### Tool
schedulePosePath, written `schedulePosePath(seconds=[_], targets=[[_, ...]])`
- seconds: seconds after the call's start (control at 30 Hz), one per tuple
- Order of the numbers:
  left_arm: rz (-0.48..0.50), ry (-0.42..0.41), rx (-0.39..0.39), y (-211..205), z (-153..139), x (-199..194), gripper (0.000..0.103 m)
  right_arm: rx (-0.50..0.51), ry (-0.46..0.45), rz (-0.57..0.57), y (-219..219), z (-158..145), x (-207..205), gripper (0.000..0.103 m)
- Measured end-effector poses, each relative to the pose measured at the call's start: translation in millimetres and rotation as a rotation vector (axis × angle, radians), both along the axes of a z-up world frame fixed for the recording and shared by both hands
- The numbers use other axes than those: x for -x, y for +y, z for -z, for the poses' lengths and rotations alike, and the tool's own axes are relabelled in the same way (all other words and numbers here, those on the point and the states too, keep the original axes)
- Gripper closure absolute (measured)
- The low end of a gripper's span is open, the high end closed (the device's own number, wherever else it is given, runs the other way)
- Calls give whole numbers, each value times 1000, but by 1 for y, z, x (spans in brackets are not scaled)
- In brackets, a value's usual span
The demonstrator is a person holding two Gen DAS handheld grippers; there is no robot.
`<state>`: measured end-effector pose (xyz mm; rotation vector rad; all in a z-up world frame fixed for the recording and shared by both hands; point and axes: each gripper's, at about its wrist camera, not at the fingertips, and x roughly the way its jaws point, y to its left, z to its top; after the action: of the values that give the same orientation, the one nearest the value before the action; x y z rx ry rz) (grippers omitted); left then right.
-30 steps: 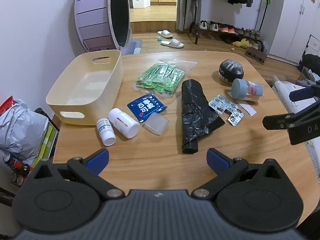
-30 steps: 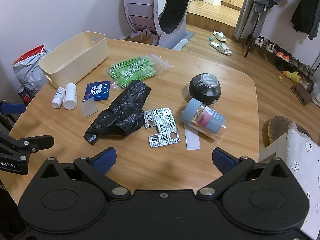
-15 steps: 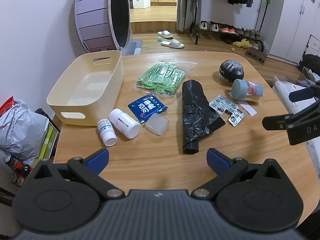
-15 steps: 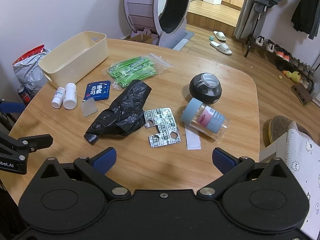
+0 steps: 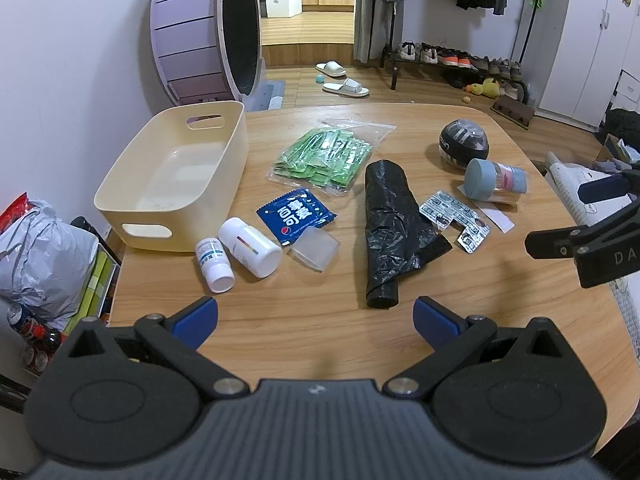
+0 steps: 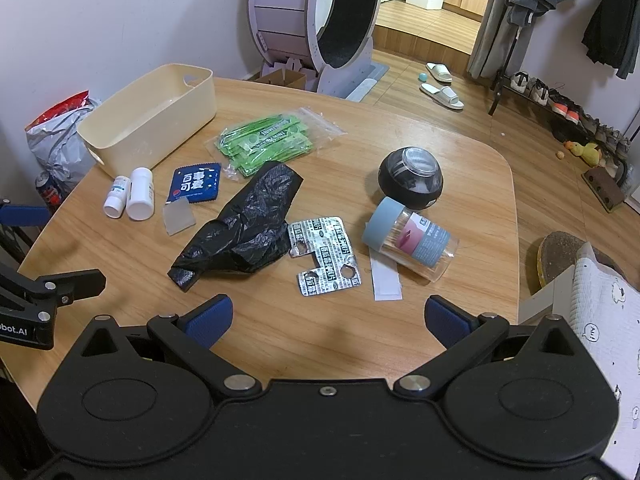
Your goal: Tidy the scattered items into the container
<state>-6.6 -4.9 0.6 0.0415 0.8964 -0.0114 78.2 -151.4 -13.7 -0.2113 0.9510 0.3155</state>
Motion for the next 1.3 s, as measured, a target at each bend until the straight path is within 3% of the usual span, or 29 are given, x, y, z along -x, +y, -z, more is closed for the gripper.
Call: schedulePosePath(seconds=[0.3,0.5,0.63,0.7,0.77,0.87,1.03,1.2,1.3], targets=[[15,-72,-34,3,11,-1,0,-53,-53,24,-9,4,-5,0],[40,-118,-3,10,21,-3,2,-173,-80,49,-17,16,-14,0],[72,-147,-12,10,23,-3,2,-253,-83,9,-15,29,-19,0],[95,-166,-16,12,23,-3,3,-240,-77,-19,-9,35,-22,0],[116,-181,15,18,23,-3,3,-228,-71,-28,-2,39,-28,0],[115,-184,100,33,22,-5,4,-298,-28,-26,6,44,-38,0],[120,-209,98,45,22,-8,5,-359,9,-24,29,51,-51,0],[155,-193,89,50,25,-10,11,-347,18,-29,49,58,-59,7],[173,-201,124,59,23,-10,20,-325,39,-18,57,65,-65,17]])
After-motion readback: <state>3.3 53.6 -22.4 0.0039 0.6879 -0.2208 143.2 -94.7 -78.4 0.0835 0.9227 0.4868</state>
